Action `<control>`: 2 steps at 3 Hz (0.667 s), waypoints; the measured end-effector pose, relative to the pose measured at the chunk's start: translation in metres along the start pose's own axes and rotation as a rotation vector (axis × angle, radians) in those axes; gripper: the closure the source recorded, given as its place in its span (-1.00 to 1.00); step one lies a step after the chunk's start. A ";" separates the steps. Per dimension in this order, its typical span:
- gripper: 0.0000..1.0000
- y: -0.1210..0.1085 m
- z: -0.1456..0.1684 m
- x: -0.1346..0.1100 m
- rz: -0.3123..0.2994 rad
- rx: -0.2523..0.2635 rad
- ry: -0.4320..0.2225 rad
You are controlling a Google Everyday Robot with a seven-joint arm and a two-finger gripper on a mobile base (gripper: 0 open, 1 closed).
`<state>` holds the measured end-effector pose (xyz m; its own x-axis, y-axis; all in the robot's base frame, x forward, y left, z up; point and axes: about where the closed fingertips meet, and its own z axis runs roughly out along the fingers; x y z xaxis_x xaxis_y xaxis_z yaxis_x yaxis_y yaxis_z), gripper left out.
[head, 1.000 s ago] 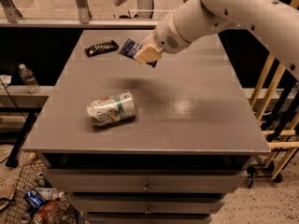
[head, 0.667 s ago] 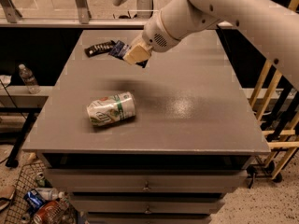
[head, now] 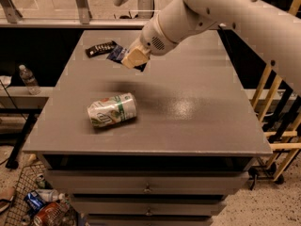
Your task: Move rxbar blueberry near 7up can
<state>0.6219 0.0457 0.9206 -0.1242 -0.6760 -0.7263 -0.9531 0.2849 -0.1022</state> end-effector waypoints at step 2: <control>1.00 0.046 0.034 -0.017 -0.038 -0.073 0.030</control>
Offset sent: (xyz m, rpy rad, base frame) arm -0.0529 0.0744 -0.0172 -0.0405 0.0359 0.1227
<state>0.5892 0.0932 0.9051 -0.0951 -0.7058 -0.7020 -0.9747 0.2093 -0.0784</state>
